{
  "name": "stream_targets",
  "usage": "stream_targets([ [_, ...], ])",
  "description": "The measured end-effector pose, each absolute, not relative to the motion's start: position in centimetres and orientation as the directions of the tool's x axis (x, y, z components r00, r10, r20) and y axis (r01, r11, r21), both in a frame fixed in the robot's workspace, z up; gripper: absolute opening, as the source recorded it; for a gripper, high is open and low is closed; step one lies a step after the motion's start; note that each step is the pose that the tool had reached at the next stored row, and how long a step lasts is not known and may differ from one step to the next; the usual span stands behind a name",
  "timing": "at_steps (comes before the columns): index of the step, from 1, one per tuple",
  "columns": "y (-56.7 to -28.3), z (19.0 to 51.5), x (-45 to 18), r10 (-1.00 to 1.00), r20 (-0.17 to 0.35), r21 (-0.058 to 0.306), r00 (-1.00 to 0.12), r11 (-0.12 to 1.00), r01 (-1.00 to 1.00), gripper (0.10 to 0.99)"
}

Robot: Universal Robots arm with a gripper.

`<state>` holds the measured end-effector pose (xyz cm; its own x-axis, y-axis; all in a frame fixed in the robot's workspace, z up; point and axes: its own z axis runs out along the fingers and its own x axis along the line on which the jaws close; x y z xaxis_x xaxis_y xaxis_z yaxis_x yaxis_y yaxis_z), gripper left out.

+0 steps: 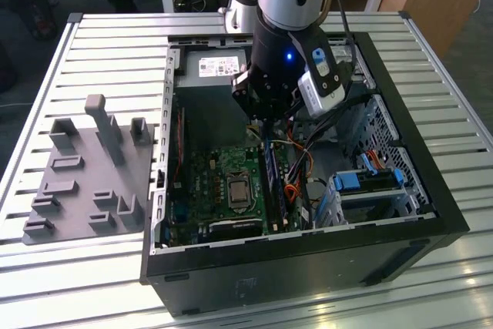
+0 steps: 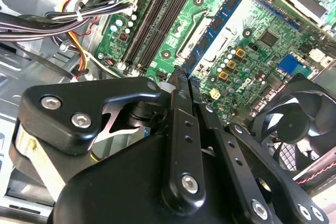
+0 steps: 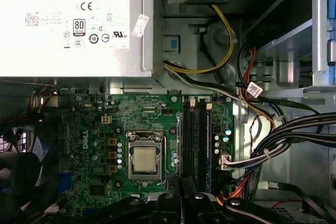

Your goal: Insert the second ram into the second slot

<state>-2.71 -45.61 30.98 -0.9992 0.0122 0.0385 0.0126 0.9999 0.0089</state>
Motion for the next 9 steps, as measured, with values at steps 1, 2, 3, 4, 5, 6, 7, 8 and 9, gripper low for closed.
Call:
stream_targets([
  [1,-45.61,30.95,-2.70,0.012,0.039,0.009,-0.999,1.000,0.013,0.137],
  [2,-45.61,30.91,-2.70,0.012,0.039,0.009,-0.999,1.000,0.013,0.137],
  [3,-45.61,30.85,-2.70,0.012,0.039,0.009,-0.999,1.000,0.013,0.137],
  [4,-45.61,30.78,-2.70,0.012,0.039,0.009,-0.999,1.000,0.013,0.137],
  [5,-45.61,30.72,-2.70,0.012,0.039,0.009,-0.999,1.000,0.013,0.137],
  [6,-45.61,30.66,-2.70,0.012,0.040,0.009,-0.999,1.000,0.013,0.137],
  [7,-45.61,30.60,-2.70,0.012,0.040,0.009,-0.999,1.000,0.013,0.137],
  [8,-45.61,30.53,-2.70,0.012,0.040,0.009,-0.999,1.000,0.013,0.137],
  [9,-45.61,30.47,-2.70,0.012,0.040,0.009,-0.999,1.000,0.013,0.137],
])
